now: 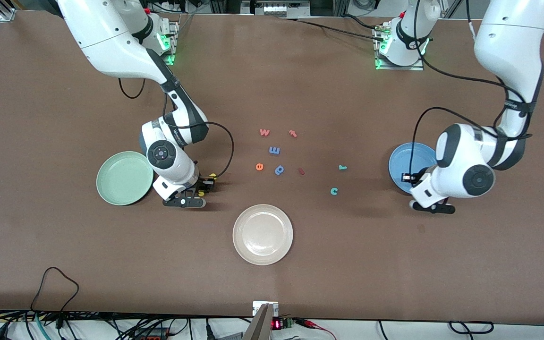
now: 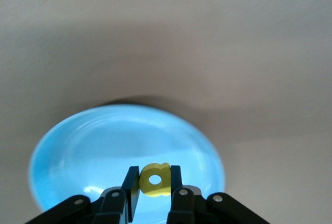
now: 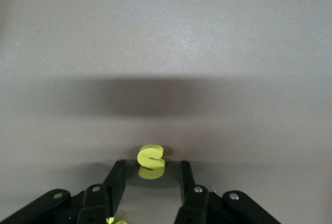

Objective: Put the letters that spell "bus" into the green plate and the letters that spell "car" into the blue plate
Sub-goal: 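Carry the yellow 'a' onto the blue plate and open the left gripper, then place the yellow 'S' on the green plate while the left gripper grasps the teal 'c'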

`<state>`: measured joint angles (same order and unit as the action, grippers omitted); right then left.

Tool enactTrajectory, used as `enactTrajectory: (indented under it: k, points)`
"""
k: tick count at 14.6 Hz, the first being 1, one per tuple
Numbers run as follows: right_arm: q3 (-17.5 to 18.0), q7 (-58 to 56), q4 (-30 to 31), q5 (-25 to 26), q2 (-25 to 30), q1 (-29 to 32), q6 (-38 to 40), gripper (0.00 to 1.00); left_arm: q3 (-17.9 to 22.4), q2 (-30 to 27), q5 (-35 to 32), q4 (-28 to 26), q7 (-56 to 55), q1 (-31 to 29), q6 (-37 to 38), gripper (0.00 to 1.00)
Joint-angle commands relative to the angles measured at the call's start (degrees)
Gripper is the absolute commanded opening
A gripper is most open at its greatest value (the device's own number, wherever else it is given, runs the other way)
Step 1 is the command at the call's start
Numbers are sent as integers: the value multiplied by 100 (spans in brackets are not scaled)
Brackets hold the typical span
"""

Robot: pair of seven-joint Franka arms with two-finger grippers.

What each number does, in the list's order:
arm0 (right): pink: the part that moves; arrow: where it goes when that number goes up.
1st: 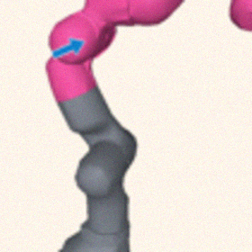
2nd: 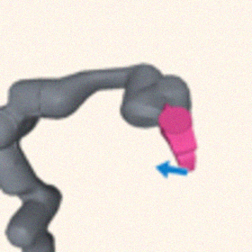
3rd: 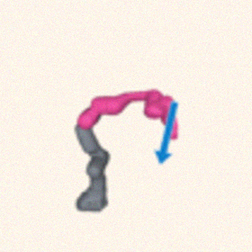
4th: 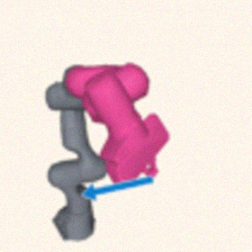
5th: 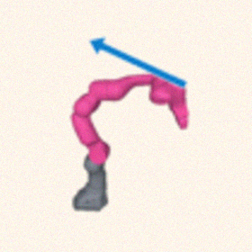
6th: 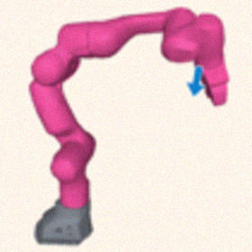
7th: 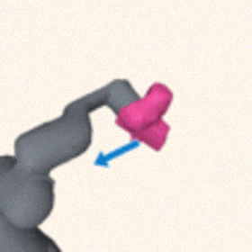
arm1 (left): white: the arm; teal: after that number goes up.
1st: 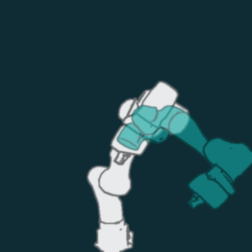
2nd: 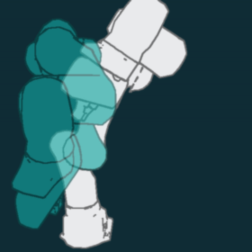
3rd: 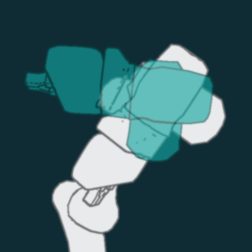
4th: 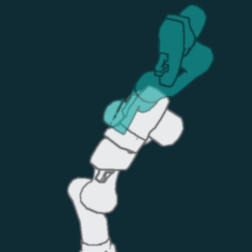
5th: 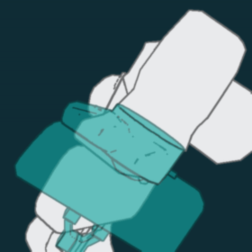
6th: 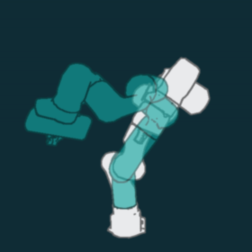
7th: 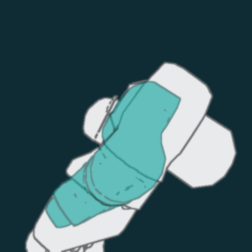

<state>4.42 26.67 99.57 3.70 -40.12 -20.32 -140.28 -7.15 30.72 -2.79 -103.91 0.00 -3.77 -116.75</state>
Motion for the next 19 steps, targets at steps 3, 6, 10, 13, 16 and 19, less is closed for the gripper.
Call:
enactTrajectory:
  k: [3,6,10,13,16,19]
  points:
    - [-11,-21,-113,69,-93,-43,-8,43,-84,-382,-90,-875,211,-352,-374,20]
    - [-11,-21,-157,69,-101,-25,-17,40,-93,-409,-90,-956,194,-343,-393,49]
    - [-11,-21,-183,69,-101,-8,-52,31,-146,-514,-81,-387,141,-282,229,75]
    - [-11,-13,-183,78,-101,1,-43,13,-216,-462,-72,421,176,-151,749,75]
    - [-20,-21,-183,78,-101,10,-43,0,-304,-95,146,896,-121,375,697,66]
    - [-169,-319,-183,122,38,10,27,0,-313,643,534,1757,-202,938,671,61]
